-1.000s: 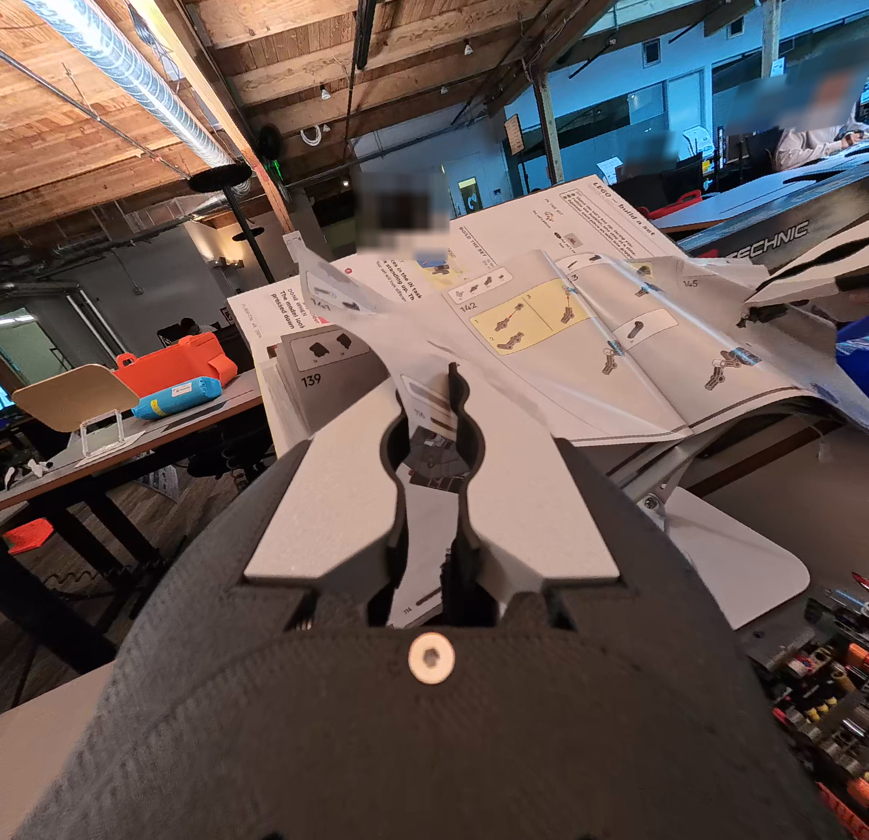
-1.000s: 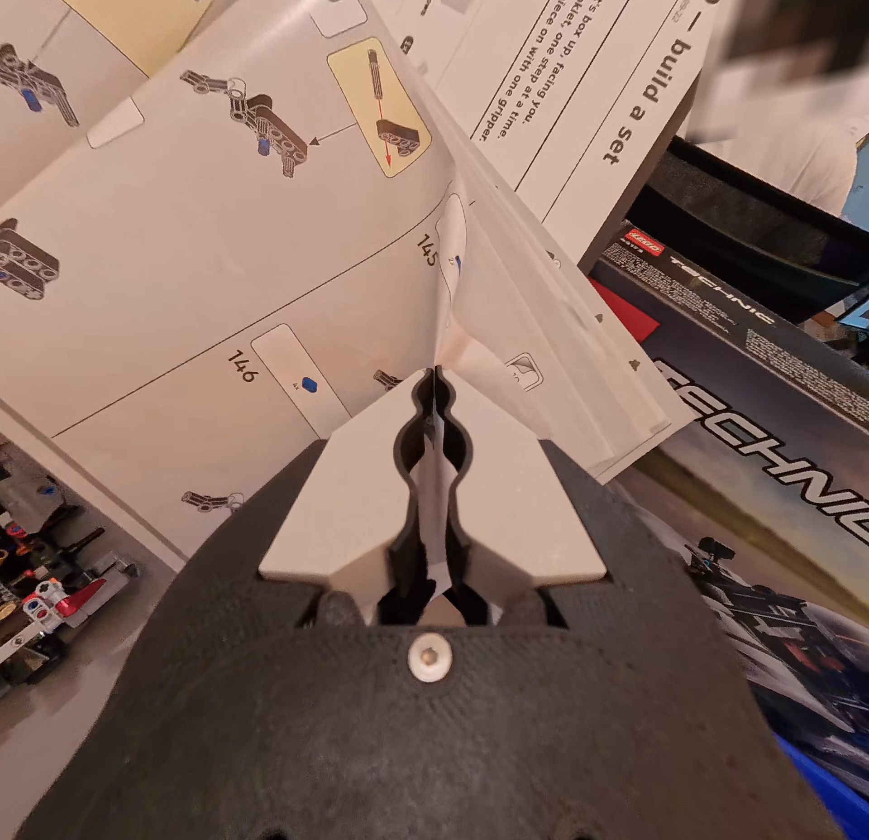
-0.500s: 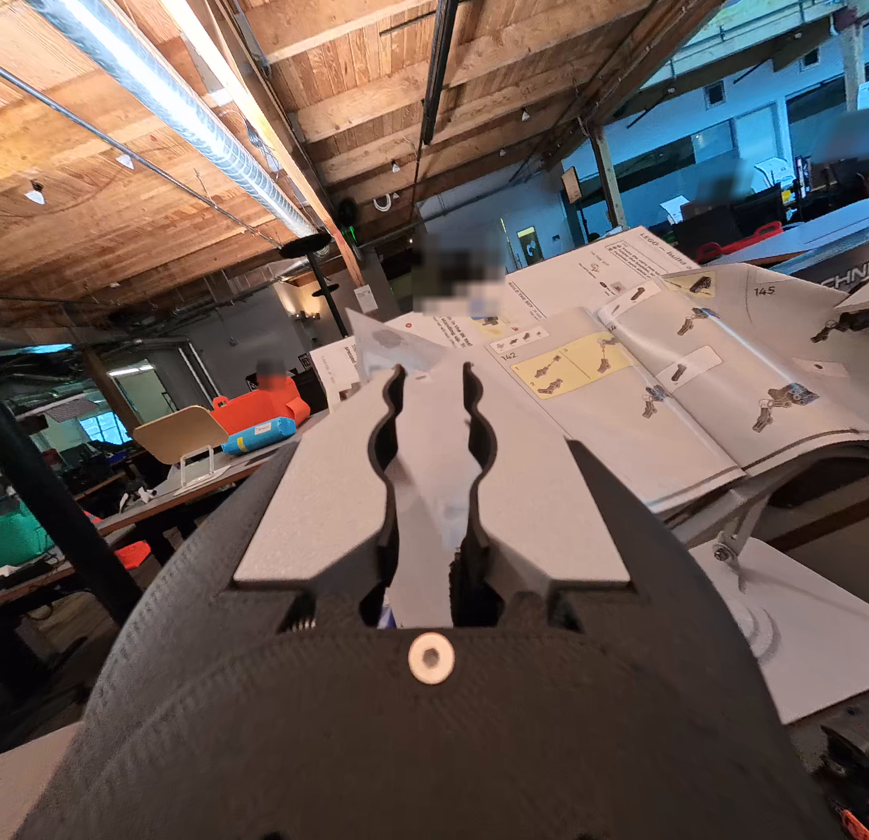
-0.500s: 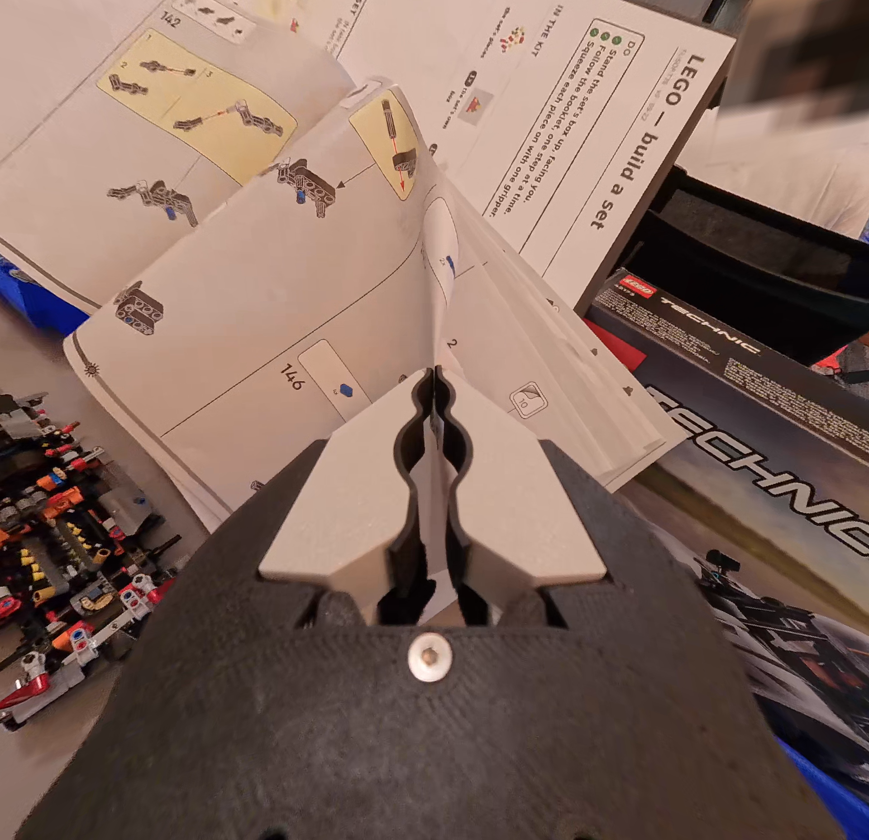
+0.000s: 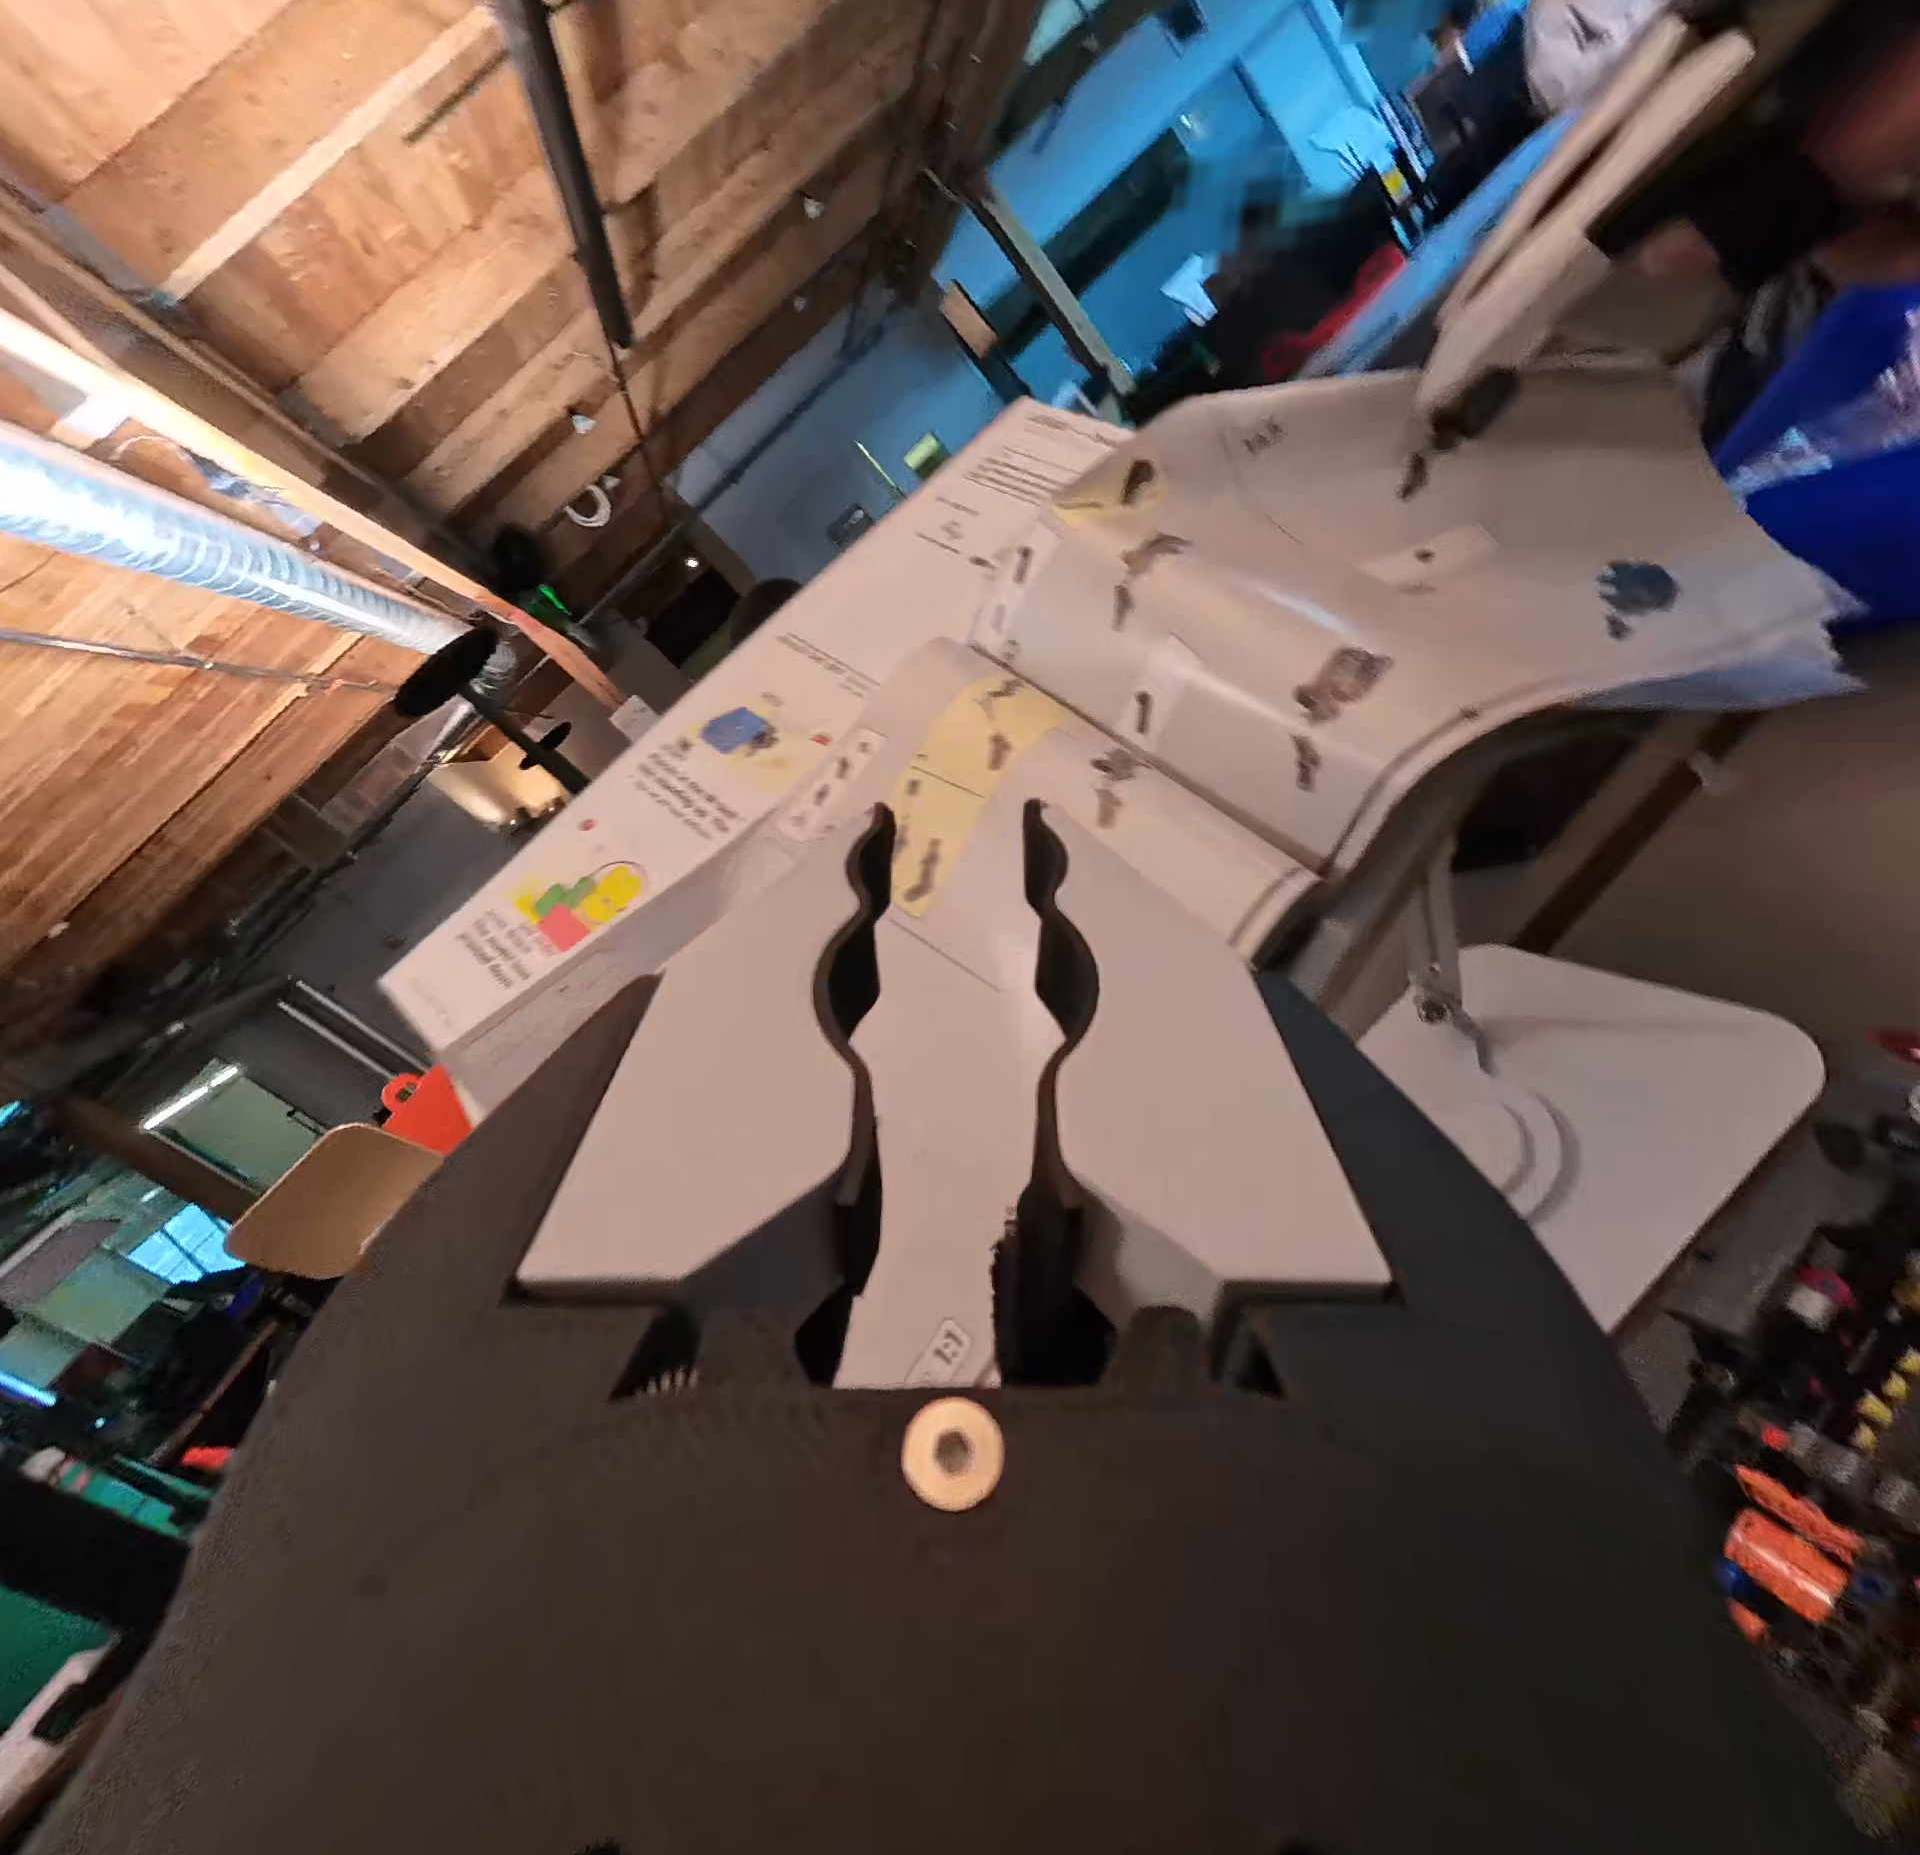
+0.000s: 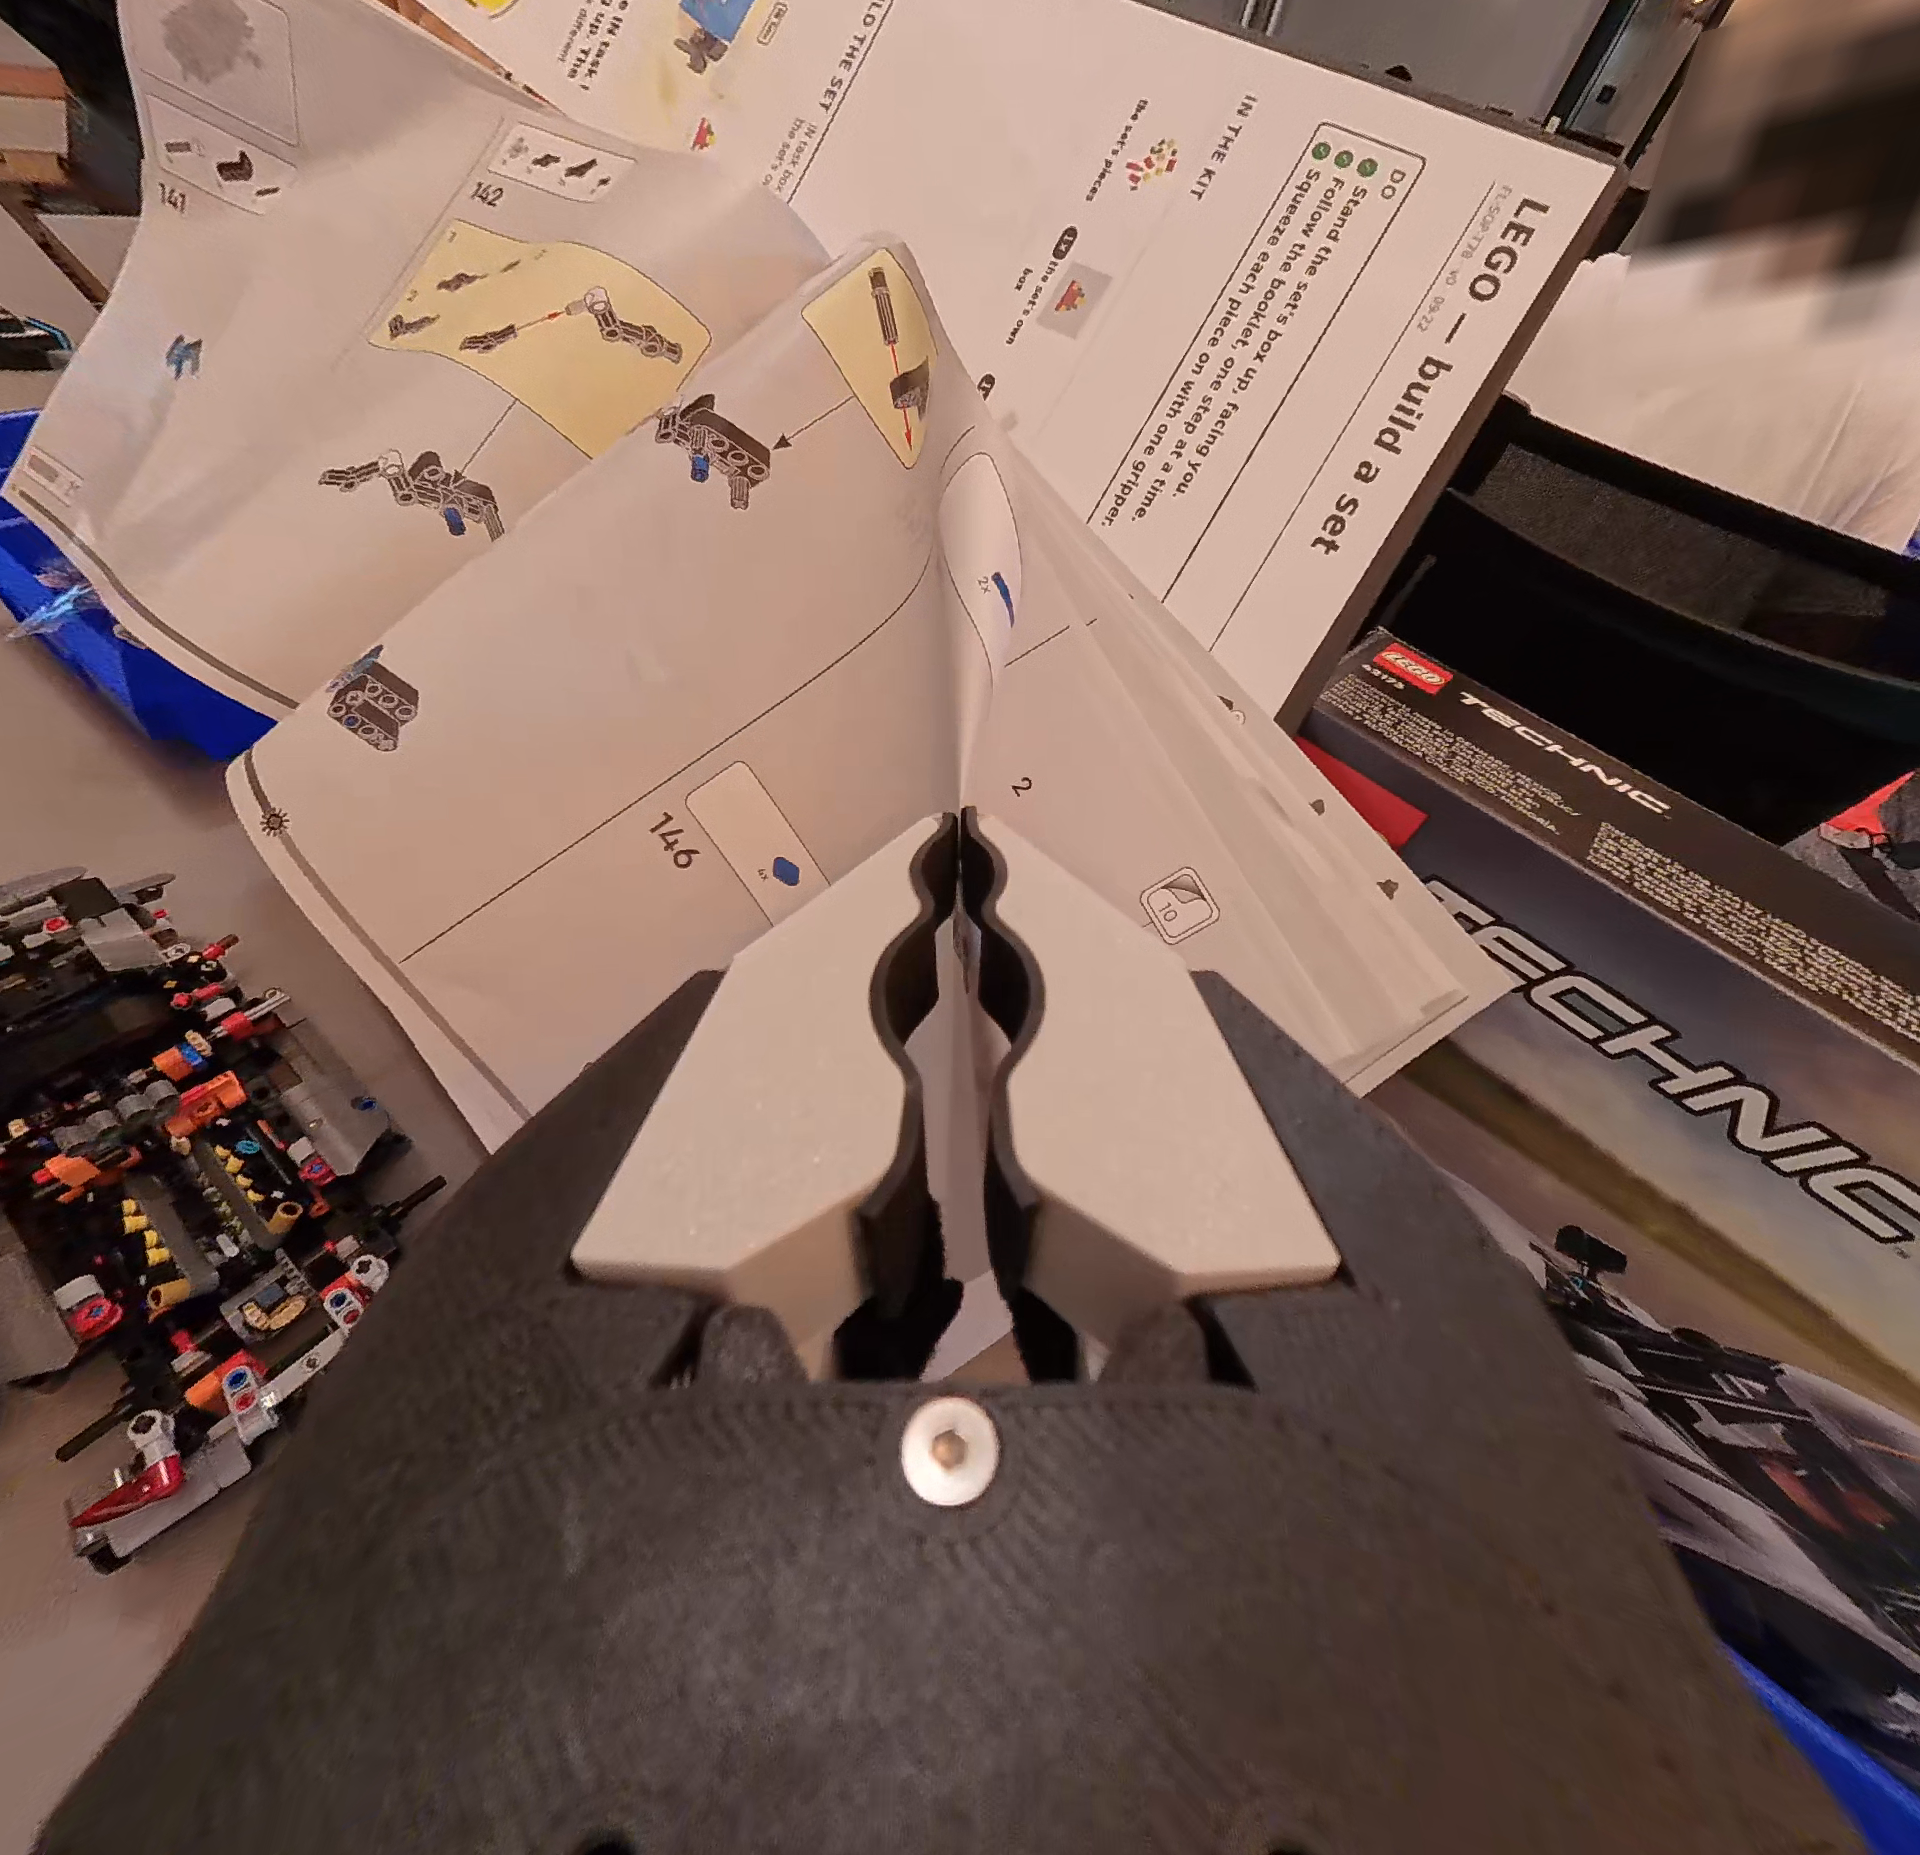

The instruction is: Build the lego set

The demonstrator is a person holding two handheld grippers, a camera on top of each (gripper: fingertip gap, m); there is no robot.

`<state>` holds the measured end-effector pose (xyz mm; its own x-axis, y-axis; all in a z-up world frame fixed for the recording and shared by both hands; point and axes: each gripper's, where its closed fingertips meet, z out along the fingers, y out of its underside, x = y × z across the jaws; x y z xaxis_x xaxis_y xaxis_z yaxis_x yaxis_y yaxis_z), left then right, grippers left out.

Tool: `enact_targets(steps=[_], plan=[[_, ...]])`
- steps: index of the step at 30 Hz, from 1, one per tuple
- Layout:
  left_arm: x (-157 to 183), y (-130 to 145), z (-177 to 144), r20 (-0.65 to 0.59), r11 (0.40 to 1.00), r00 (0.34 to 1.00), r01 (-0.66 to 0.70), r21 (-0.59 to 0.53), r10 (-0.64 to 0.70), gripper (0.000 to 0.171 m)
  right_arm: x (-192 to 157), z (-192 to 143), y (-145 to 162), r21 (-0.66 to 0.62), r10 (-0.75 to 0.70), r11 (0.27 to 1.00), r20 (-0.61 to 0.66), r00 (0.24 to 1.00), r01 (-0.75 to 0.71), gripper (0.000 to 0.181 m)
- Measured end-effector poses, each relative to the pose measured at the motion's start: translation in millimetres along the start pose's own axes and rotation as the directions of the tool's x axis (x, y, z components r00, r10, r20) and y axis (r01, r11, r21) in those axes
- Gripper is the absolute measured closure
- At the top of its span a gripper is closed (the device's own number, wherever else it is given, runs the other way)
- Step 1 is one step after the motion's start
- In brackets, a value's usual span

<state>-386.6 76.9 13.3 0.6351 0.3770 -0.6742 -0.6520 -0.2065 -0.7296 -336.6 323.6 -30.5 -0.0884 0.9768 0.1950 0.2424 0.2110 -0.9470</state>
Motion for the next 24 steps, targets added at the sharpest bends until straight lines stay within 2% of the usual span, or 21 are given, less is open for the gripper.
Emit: enact_targets(steps=[6, 9, 11, 13, 19, 24], plan=[[58, 5, 17, -0.189, 0.999, 0.981, -0.036, -0.014, 0.033, 0.148, -3, -4, -2, 0.004, -0.002, 1.000, 0.010, 1.000, 0.002, 0.181], [71, 22, 27, -0.204, 0.994, 0.977, -0.079, -0.072, 0.063, 0.149, -1, -5, 0, 0.006, 0.000, 1.000, 0.002, 1.000, 0.000, 0.181], [72, 45, 35, -0.197, 0.985, 0.980, -0.055, -0.165, 0.022, 0.153, -3, -4, 2, 0.016, 0.004, 1.000, 0.001, 1.000, -0.004, 0.181], [72, 56, 39, -0.195, 0.981, 0.980, -0.001, -0.196, -0.038, 0.152, -10, -3, 2, 0.030, 0.011, 0.999, 0.015, 1.000, -0.012, 0.181], [63, 54, 36, -0.174, 0.980, 0.984, 0.012, -0.200, -0.047, 0.151, -30, -12, -11, 0.101, 0.023, 0.994, 0.082, 0.996, -0.031, 0.181], [56, 33, 27, -0.162, 0.987, 0.987, -0.027, -0.160, 0.001, 0.149, -39, -18, -19, 0.128, -0.001, 0.992, 0.104, 0.995, -0.012, 0.181]])
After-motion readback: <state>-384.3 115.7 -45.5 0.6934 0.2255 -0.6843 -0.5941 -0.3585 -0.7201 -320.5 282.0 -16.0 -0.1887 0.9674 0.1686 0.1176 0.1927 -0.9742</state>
